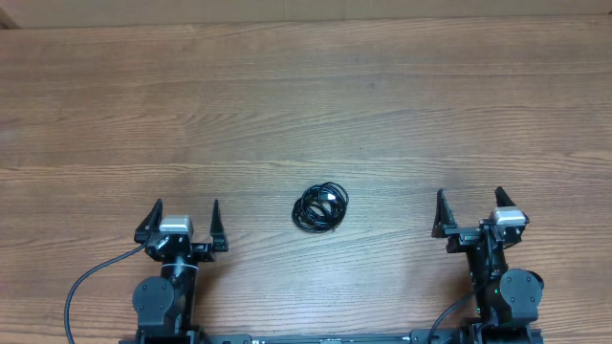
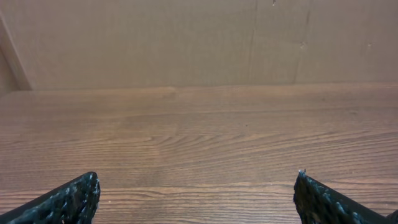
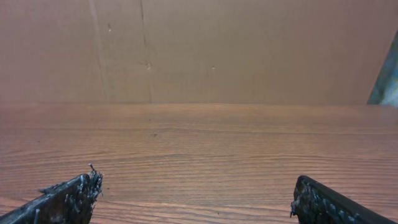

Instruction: Untangle cables

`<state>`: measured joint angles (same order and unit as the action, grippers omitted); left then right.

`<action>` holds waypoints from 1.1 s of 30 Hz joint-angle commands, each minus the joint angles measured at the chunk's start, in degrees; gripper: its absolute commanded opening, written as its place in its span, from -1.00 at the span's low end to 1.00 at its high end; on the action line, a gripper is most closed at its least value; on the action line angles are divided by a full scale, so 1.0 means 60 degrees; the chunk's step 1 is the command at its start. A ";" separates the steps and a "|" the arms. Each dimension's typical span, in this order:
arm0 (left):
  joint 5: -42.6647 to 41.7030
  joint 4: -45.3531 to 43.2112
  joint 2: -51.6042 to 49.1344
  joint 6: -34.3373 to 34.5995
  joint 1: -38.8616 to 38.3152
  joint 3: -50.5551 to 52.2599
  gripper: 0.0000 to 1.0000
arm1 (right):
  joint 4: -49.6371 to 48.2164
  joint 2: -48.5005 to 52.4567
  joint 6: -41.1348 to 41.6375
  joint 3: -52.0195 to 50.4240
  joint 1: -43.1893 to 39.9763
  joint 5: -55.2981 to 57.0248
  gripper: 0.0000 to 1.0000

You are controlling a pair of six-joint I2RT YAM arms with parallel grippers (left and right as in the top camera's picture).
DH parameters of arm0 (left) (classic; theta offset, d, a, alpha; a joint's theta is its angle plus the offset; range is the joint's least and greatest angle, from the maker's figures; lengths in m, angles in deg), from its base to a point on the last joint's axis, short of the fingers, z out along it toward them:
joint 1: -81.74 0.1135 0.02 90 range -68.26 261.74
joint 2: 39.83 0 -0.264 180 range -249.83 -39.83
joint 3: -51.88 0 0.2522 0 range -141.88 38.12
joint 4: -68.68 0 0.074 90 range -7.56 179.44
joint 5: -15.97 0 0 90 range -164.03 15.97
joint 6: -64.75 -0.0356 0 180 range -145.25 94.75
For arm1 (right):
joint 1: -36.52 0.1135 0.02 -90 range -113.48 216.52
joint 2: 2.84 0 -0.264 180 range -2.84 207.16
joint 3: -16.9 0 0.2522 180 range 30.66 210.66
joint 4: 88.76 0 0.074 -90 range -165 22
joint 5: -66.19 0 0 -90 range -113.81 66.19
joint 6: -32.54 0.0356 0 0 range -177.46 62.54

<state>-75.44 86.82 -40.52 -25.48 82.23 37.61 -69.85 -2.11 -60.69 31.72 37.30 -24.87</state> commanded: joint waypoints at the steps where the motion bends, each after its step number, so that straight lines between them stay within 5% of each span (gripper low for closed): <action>1: 0.0058 0.0015 0.0073 -0.0178 0.0033 0.0040 1.00 | -0.0055 -0.0095 -0.0040 -0.0095 0.0004 0.0058 1.00; 9: -0.0058 0.0011 0.0073 0.0055 0.0033 0.0040 0.99 | -0.0055 -0.0095 -0.0040 -0.0095 0.0004 0.0062 1.00; 22: -0.0368 -0.0036 0.0073 0.4510 0.0033 0.0040 0.99 | -0.0055 -0.0091 -0.0040 -0.0095 0.0004 0.0058 1.00; 33: -0.2153 -0.1239 0.0073 0.4677 0.0033 -0.0069 0.99 | -0.0055 -0.0091 -0.0040 -0.0095 0.0004 0.0058 1.00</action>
<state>-83.77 80.00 -40.52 1.45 82.23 37.61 -69.85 -2.11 -60.69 31.72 37.32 -24.89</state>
